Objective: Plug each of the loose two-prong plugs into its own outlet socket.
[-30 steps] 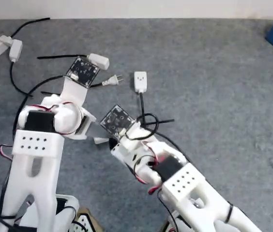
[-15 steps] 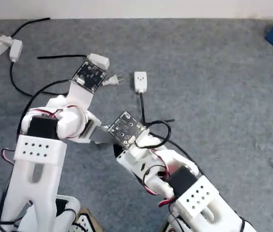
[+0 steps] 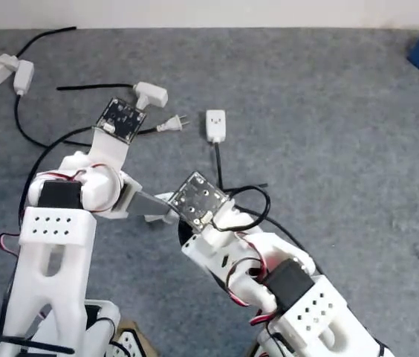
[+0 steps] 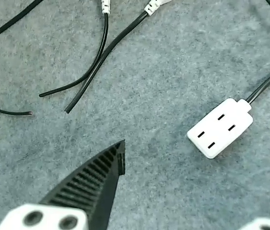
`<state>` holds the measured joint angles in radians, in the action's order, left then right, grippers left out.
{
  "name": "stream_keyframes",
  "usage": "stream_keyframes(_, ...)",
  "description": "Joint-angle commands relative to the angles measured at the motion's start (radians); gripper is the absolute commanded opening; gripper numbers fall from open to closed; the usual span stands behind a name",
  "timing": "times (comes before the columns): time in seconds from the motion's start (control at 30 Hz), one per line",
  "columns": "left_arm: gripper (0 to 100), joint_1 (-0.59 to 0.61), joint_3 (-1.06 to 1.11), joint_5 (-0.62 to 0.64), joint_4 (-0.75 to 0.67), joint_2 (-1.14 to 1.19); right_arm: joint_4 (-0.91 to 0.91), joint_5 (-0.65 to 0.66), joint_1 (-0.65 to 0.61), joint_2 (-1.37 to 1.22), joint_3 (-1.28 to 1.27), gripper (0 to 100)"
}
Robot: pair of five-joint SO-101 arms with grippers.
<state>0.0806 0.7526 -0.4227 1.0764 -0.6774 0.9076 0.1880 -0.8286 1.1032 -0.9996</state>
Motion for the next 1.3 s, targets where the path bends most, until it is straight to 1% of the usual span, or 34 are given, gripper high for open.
stream_keyframes(0.0,50,0.007,-0.013,-0.003,-0.015,-0.013,0.002,-0.002,-0.008,0.025,0.045,0.8)
stream_keyframes(0.13,50,0.018,-0.047,-0.002,-0.008,-0.015,0.013,0.037,-0.005,-0.012,-0.062,0.8)
stream_keyframes(0.3,50,0.054,-0.059,0.0,-0.011,-0.01,-0.021,0.098,0.002,-0.128,-0.243,0.9)
stream_keyframes(0.4,50,0.056,-0.059,0.003,-0.009,-0.008,-0.001,0.167,0.042,-0.226,-0.277,1.2)
stream_keyframes(0.47,50,0.058,-0.061,0.005,-0.011,-0.013,0.044,0.239,0.059,-0.3,-0.274,1.2)
stream_keyframes(0.57,50,0.087,-0.062,0.028,-0.014,-0.015,0.183,0.345,0.084,-0.401,-0.232,1.3)
stream_keyframes(0.63,50,0.122,-0.084,0.049,-0.014,-0.007,0.255,0.382,0.114,-0.432,-0.189,1.3)
stream_keyframes(0.67,50,0.14,-0.093,0.052,-0.014,-0.007,0.259,0.385,0.131,-0.433,-0.165,1.3)
stream_keyframes(0.73,50,0.156,-0.102,0.052,-0.009,-0.007,0.252,0.382,0.133,-0.44,-0.094,1.5)
stream_keyframes(0.8,50,0.163,-0.097,0.052,-0.008,-0.007,0.249,0.359,0.096,-0.447,-0.004,5.3)
stream_keyframes(0.9,50,0.229,-0.073,0.054,-0.008,-0.007,0.255,0.298,0.035,-0.447,0.136,18.3)
stream_keyframes(0.97,50,0.286,-0.062,0.054,-0.008,-0.007,0.257,0.299,0.015,-0.45,0.225,26.2)
stream_keyframes(1.0,50,0.312,-0.054,0.054,-0.006,-0.007,0.255,0.301,0.008,-0.456,0.263,28.1)
stream_keyframes(1.07,50,0.355,-0.033,0.049,-0.014,-0.007,0.252,0.301,0.002,-0.522,0.332,27.6)
stream_keyframes(1.17,50,0.392,0.002,0.044,-0.02,-0.007,0.254,0.296,-0.002,-0.699,0.394,27.0)
stream_keyframes(1.27,50,0.421,0.025,-0.002,-0.063,-0.007,0.199,0.301,-0.004,-0.875,0.409,27.0)
